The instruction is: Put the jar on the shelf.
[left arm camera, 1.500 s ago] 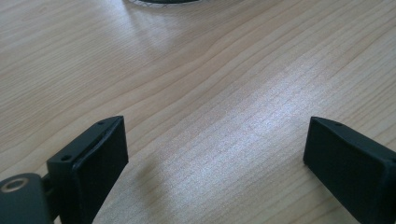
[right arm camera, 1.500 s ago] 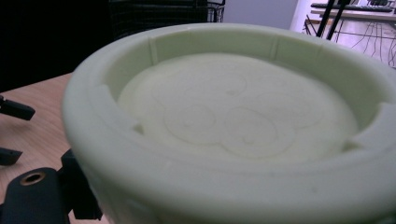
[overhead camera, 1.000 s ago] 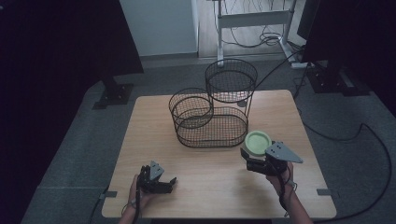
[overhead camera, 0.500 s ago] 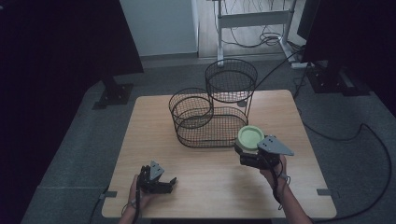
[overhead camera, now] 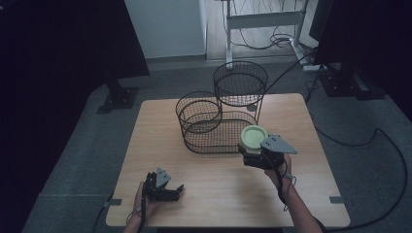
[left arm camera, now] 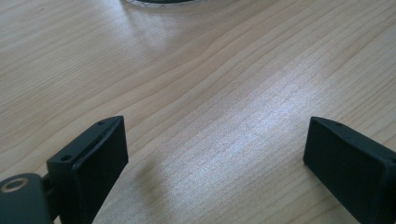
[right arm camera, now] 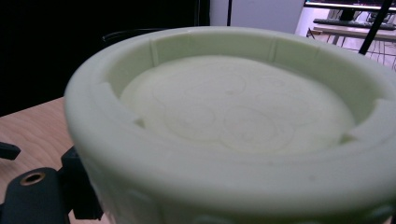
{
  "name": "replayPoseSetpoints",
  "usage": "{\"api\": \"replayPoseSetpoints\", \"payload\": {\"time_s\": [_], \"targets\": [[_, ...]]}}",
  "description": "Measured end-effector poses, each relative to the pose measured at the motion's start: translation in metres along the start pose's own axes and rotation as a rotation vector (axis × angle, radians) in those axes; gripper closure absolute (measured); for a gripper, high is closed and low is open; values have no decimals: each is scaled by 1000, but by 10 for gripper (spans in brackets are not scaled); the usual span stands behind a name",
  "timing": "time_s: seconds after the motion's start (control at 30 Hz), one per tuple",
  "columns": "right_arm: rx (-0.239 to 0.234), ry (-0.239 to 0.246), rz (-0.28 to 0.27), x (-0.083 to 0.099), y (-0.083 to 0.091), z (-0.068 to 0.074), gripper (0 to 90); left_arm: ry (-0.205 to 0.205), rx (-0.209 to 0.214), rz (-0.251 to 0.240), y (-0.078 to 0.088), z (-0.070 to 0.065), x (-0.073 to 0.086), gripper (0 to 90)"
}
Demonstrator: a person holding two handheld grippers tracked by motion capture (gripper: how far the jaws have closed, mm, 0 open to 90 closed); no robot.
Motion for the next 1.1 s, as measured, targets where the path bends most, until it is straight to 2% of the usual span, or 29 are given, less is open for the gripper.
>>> {"api": "replayPoseSetpoints", "payload": {"time_s": [0.53,1.1], "targets": [[-4,8,3,-18,-24,4,115,-5,-1,-1,0,-1,0,62],[12,3,30,-19,-49,2,114,-5,0,-5,0,-1,0,62]]}}
Point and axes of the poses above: each handheld gripper's, and its own axes: y roughly backward along the jaws, x roughly out of its underside, z roughly to its left, the point moved 9 cm from there along -y, roughly forward along the jaws, and after that the axes turned 4 degrees about x, right-handed, at the moved point
